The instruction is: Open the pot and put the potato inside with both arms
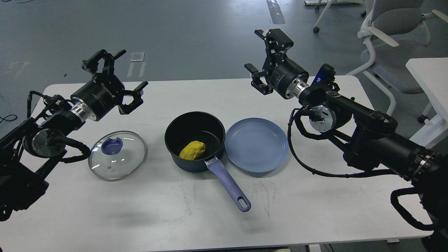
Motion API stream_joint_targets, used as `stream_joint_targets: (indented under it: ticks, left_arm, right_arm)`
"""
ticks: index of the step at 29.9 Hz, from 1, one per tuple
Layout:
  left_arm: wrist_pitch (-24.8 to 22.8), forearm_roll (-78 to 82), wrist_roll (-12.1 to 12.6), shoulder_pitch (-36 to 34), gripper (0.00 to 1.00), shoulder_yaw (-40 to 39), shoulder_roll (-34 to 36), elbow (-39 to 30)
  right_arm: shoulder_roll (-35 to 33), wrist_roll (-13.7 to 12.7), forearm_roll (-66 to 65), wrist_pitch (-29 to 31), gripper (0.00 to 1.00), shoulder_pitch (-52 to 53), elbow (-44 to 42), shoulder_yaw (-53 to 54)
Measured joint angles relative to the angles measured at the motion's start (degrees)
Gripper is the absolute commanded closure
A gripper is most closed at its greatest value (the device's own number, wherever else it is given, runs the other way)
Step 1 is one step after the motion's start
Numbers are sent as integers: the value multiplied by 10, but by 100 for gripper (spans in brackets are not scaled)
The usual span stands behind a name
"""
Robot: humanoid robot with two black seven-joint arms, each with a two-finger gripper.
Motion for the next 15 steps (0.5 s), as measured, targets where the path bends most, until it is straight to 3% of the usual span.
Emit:
stream_joint_targets:
  ticks: [15]
  left_arm:
    - [-2, 2, -1, 2, 2, -1, 7, -9]
  right_arm:
    - [-6, -17, 31, 24, 0, -5, 24, 7]
